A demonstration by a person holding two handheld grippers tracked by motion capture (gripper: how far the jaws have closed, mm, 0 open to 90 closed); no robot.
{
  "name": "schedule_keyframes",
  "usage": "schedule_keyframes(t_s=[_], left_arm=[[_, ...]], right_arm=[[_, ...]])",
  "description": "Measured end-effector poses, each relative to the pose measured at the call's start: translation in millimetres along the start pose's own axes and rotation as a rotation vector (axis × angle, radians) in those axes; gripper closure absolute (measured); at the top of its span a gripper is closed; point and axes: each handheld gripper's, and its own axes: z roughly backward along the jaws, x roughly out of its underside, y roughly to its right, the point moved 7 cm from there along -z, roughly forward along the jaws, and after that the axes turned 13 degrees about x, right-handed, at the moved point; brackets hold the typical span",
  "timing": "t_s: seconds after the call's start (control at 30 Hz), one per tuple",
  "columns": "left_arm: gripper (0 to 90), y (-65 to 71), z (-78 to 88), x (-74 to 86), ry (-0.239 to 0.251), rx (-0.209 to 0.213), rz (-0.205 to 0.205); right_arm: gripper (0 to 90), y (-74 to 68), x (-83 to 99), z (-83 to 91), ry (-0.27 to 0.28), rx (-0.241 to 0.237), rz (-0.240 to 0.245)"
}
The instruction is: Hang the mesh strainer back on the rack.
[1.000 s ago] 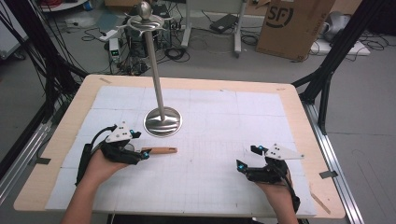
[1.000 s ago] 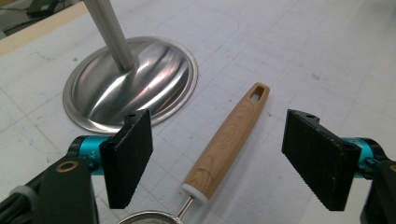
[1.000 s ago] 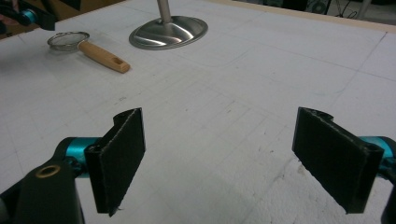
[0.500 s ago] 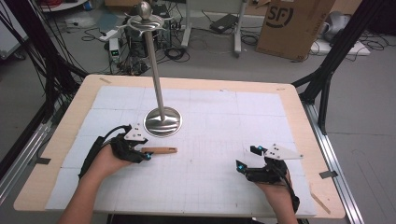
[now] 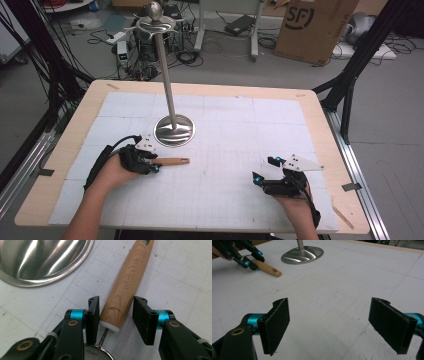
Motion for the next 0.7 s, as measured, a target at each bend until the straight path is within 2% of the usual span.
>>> schedule_keyframes(t_s=[0.13,0.33,0.57,0.7], left_arm=[[64.5,3.0,2.5,1.7,-0.027,0.012,-0.026],[68.0,7.4,3.7,1.5,-0.028,0.037,-0.004],[69.4,16.0,4.4,-1.6,-0.014,0.076,-0.019],[68.6,15.0,3.0,-0.8,-0.027,0.065,-0.023]], right_arm=[[16.2,-1.5,-0.4,-0.2,-0.001,-0.002,0.006],[16.2,-2.4,-0.7,-0.4,-0.002,-0.003,0.006],[16.2,-3.5,-0.6,-1.5,-0.003,-0.008,0.012],[16.3,-4.7,-1.3,-1.7,-0.002,-0.012,0.011]])
